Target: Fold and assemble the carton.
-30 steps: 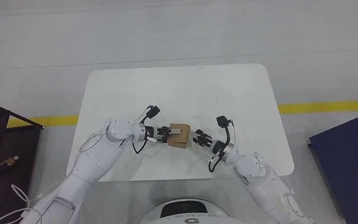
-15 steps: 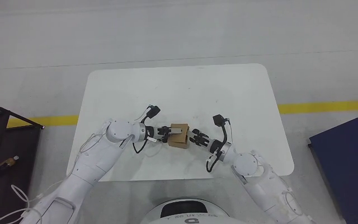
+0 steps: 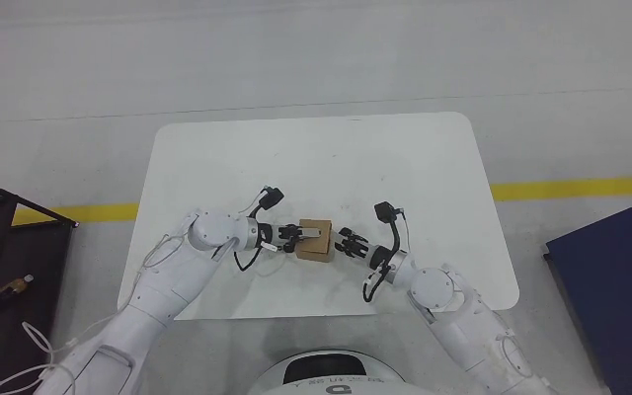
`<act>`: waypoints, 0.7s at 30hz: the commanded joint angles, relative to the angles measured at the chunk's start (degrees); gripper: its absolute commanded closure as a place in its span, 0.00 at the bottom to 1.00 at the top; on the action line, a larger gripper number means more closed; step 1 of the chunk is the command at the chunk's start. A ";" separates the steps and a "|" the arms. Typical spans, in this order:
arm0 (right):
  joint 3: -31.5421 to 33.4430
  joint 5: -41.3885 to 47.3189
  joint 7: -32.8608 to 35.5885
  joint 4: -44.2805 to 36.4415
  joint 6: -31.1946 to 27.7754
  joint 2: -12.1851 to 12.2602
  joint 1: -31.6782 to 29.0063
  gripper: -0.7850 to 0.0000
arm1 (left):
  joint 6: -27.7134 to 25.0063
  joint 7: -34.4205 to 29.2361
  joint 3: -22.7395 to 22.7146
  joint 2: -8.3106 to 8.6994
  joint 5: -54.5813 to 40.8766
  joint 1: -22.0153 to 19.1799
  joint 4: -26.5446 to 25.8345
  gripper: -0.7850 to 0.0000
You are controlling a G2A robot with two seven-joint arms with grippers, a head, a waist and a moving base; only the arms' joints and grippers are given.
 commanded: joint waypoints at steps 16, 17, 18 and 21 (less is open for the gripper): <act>-0.05 2.07 0.82 -0.12 -1.92 -0.06 1.19 0.46 | -0.14 -0.67 0.04 -0.25 -0.69 -0.81 0.89 0.00; -0.19 2.02 1.10 -0.03 -1.71 -0.07 1.41 0.47 | -0.09 -0.75 0.02 -0.26 -0.73 -0.86 0.96 0.00; -0.34 2.01 1.37 0.10 -1.46 -0.09 1.62 0.49 | -0.09 -0.80 -0.01 -0.26 -0.75 -0.93 1.03 0.00; -0.69 2.16 1.95 0.66 -0.66 -0.15 2.25 0.50 | -0.23 -0.82 -0.08 -0.28 -0.86 -1.03 1.22 0.00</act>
